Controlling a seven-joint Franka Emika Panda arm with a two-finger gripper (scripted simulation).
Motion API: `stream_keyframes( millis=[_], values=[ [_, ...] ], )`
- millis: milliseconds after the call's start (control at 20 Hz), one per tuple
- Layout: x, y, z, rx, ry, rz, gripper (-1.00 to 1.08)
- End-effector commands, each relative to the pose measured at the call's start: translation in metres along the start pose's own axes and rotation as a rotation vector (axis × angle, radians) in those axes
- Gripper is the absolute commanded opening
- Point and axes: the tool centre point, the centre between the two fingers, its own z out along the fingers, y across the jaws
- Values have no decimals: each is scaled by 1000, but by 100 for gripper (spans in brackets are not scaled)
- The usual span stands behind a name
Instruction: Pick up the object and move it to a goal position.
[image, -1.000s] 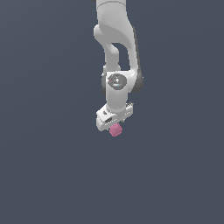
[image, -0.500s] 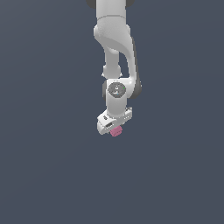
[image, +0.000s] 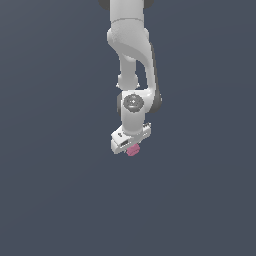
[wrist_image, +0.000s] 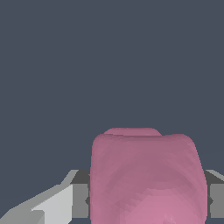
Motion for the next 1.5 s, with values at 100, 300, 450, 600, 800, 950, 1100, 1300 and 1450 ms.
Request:
stream_keyframes(
  millis=[100,300,450,600,800,950,1100,1300,1450],
  values=[
    [0,0,0,0,0,-1,-100],
    [2,3,-7,0,0,-1,-100],
    [3,8,-17,0,0,-1,-100],
    [6,14,-32,0,1,-1,-100],
    [11,27,-58,1,1,-1,-100],
    [16,38,-83,1,1,-1,-100],
    [21,51,-110,2,1,-2,-100],
    [29,69,-147,2,1,-2,-100],
    [35,82,-175,2,1,-2,-100]
  ],
)
